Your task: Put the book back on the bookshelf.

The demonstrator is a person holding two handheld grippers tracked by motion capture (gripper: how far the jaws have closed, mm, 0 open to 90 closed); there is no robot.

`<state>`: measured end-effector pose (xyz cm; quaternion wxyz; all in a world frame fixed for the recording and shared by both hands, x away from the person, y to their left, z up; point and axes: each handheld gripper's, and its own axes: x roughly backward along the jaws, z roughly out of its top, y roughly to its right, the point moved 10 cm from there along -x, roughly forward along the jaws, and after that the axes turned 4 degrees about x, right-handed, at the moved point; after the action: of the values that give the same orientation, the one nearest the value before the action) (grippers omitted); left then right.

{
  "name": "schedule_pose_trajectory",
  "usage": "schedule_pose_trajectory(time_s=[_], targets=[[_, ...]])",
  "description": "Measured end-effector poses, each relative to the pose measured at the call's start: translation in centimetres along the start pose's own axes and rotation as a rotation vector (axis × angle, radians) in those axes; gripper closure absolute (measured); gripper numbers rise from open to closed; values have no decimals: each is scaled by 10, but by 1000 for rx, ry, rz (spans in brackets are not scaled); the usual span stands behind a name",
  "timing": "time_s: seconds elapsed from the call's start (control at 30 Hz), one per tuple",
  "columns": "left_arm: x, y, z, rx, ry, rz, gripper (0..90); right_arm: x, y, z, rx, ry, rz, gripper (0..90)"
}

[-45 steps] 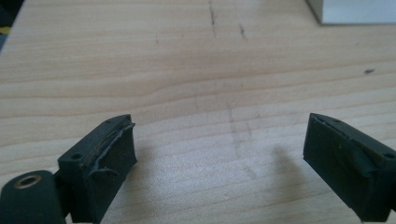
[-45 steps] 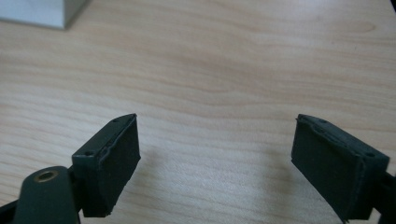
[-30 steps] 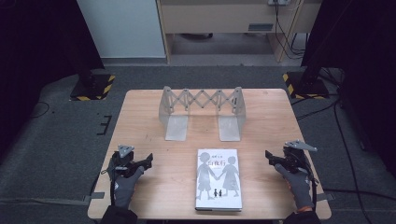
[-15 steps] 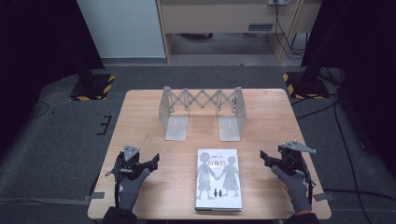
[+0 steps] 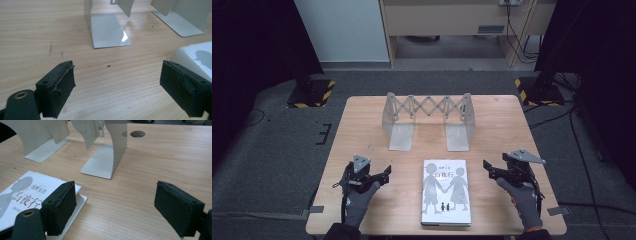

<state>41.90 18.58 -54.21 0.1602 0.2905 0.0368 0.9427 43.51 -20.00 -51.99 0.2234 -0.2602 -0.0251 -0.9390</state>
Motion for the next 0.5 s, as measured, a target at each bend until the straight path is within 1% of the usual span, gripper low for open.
schedule_pose_trajectory(time_s=[0.1,0.13,0.2,0.3,0.33,0.37,0.43,0.5], targets=[[0,7,2,-10,4,-12,118,0,-6,2,7,4,13,180],[0,7,2,-10,4,-12,118,0,-6,2,7,4,13,180],[-1,14,1,-20,3,-26,120,-2,-12,3,-1,3,26,182],[-1,20,2,-19,5,-44,122,-3,-17,1,3,-5,39,184],[-1,20,2,-19,5,-44,124,-3,-17,1,3,-5,39,184],[-1,24,2,-23,8,-52,127,-5,-22,0,8,-4,47,186],[-1,28,2,-26,8,-60,128,-6,-25,0,6,0,54,188],[-2,32,1,-38,2,-68,127,-8,-29,-2,8,-3,67,190]])
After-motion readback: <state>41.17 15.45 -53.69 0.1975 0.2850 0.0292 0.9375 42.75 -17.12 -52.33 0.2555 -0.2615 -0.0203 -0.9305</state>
